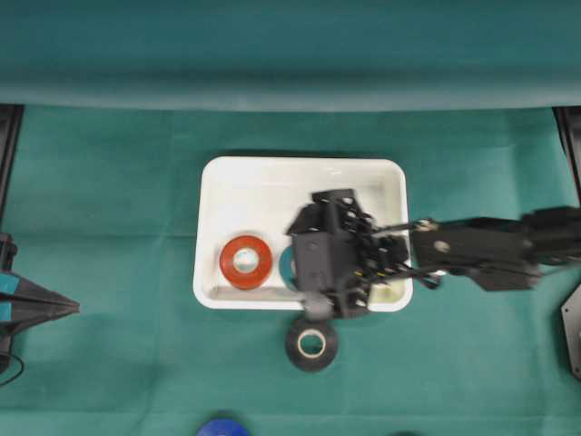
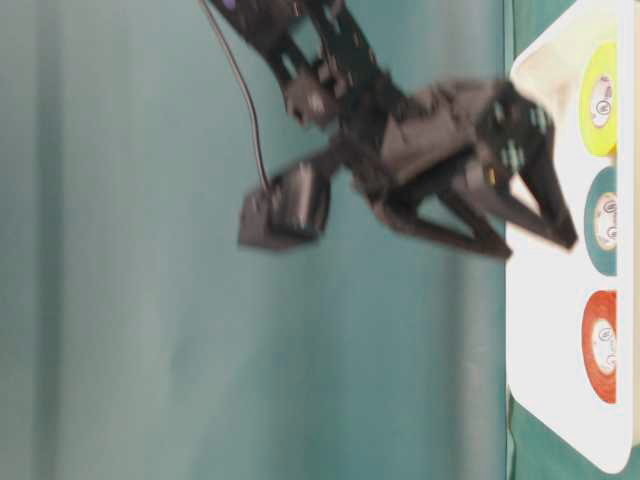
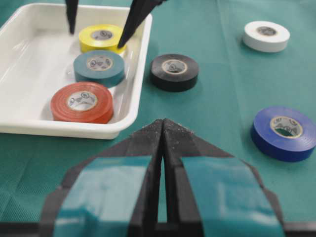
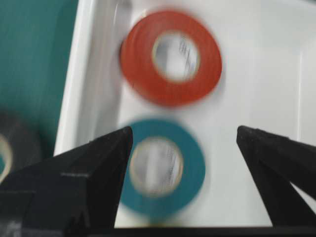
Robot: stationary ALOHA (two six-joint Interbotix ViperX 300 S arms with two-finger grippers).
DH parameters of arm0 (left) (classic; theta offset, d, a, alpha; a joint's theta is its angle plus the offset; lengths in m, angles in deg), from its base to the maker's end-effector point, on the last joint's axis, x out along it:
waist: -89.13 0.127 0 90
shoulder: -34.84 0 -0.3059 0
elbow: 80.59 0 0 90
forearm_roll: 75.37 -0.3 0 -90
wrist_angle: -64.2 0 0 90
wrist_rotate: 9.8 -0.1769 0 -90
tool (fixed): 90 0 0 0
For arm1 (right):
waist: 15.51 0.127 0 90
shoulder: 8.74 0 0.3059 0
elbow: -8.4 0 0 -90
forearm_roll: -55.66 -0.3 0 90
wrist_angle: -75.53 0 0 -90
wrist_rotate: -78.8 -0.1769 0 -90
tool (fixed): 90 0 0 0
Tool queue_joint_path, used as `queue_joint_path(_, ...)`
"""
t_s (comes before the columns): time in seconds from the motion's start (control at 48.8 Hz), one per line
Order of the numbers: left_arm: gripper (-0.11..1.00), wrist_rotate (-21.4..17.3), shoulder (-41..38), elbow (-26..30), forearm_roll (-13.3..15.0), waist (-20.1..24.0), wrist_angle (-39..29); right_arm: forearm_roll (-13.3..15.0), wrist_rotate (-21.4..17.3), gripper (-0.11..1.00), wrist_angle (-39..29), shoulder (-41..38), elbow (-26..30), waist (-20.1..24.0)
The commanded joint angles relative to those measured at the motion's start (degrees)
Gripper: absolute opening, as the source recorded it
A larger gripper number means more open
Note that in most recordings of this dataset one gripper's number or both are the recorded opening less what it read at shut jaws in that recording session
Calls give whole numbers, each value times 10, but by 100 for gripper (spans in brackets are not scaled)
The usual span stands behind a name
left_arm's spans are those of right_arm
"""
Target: Put the tape into the white case with the right arm.
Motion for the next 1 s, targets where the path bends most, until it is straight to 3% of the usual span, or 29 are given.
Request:
queue_joint_path(0.0, 0, 0, -5, 6, 1, 1, 6, 1, -1, 62, 5, 51, -29, -1)
queue_joint_path(0.267, 0, 1, -5, 6, 1, 1, 6, -2, -11, 62, 8, 159, -153, -1)
queue_joint_path(0.677, 0, 0, -5, 5, 1, 1, 6, -2, -79, 62, 29, 319, -312, -1)
queue_joint_path(0.984, 0, 0, -5, 6, 1, 1, 6, -2, -92, 62, 36, 399, -377, -1)
